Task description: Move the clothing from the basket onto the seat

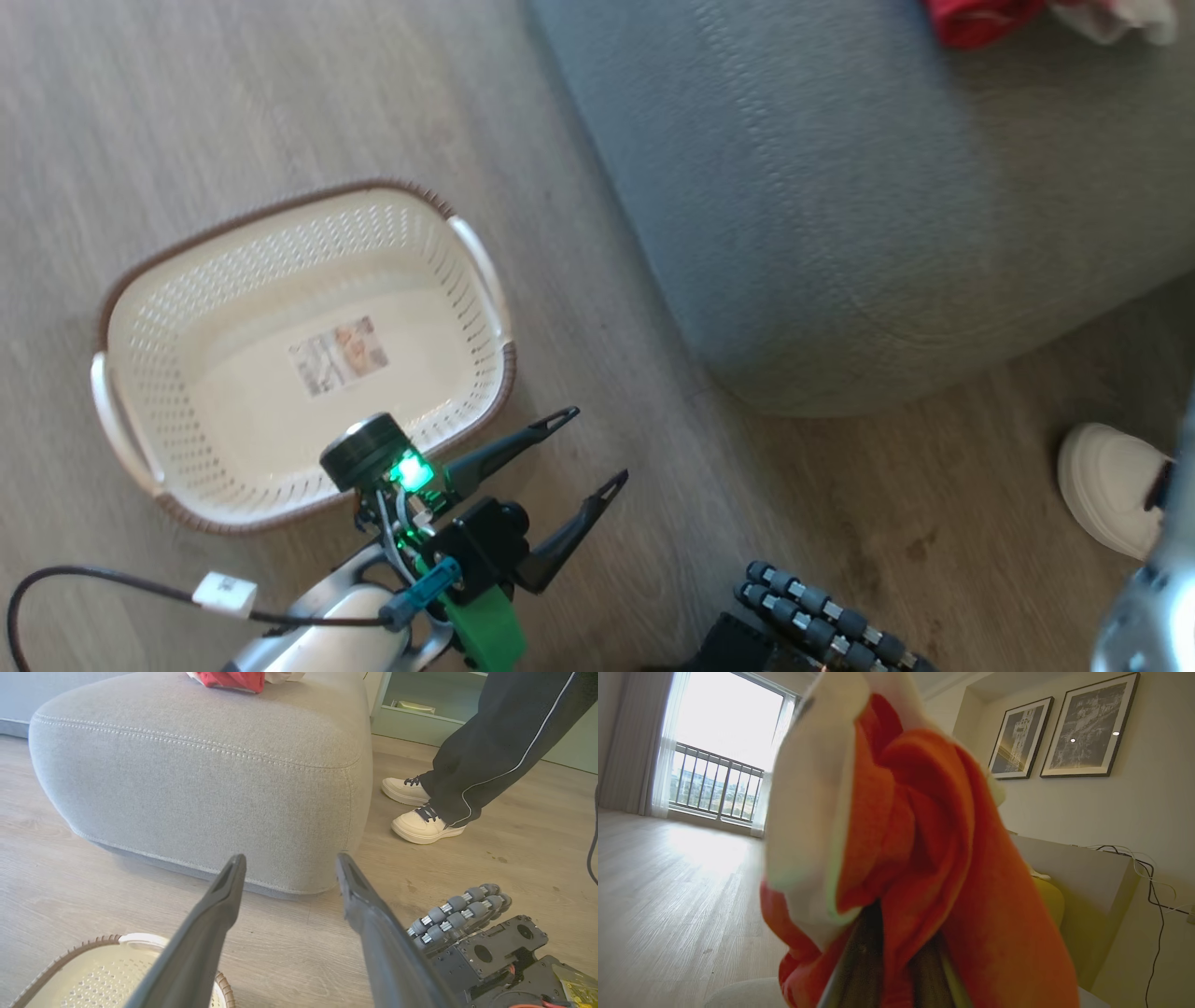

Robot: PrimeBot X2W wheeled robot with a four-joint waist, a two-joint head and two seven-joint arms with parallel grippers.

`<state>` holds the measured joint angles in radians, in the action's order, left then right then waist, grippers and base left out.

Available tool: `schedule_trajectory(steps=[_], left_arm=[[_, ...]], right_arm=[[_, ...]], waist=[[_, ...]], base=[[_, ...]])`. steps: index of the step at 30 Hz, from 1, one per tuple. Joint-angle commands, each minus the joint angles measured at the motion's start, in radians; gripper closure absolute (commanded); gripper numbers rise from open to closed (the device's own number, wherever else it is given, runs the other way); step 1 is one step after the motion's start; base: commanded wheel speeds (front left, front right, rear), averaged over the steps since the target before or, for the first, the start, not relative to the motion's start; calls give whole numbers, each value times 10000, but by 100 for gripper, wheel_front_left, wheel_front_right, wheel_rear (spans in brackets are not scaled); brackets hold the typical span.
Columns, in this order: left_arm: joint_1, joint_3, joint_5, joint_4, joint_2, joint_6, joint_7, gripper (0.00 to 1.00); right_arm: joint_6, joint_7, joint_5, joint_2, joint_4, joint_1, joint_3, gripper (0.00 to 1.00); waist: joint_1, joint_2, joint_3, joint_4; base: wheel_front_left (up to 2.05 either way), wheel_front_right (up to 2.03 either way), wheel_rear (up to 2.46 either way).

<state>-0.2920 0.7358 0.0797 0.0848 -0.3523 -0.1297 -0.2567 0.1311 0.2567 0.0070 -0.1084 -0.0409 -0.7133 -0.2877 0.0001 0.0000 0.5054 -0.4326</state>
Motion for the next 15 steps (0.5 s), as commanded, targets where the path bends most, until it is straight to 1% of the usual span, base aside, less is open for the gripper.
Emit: schedule_trajectory(steps=[1, 6, 10, 11, 12, 15], left_arm=[[-225, -264, 32, -450, -144, -10, -51, 0], [-136, -264, 37, -580, -322, -7, -51, 0], [-100, -292, 8, -683, -414, 0, -51, 0], [-100, -292, 8, -683, -414, 0, -51, 0], [-106, -286, -2, -705, -437, 0, -51, 0], [-163, -276, -26, -751, -496, -1, -51, 0]], right_arm=[[-4, 51, -96, -526, -333, -576, -130, 100], [-4, 51, -4, -795, -1987, -1820, -612, 100], [-4, 51, -208, -1027, -3447, -2848, -918, 100], [-4, 51, -208, -1027, -3447, -2848, -918, 100], [-4, 51, -289, -1119, -3810, -3073, -1012, 100], [-4, 51, -612, -1346, -4912, -3701, -1475, 100]], waist=[[-1, 0, 359, 348], [-1, 0, 726, 545], [-1, 0, 992, 667], [-1, 0, 992, 667], [-1, 0, 1051, 709], [-1, 0, 1236, 859]], base=[[0, 0, 0], [0, 0, 0], [0, 0, 0], [0, 0, 0], [0, 0, 0], [0, 0, 0]])
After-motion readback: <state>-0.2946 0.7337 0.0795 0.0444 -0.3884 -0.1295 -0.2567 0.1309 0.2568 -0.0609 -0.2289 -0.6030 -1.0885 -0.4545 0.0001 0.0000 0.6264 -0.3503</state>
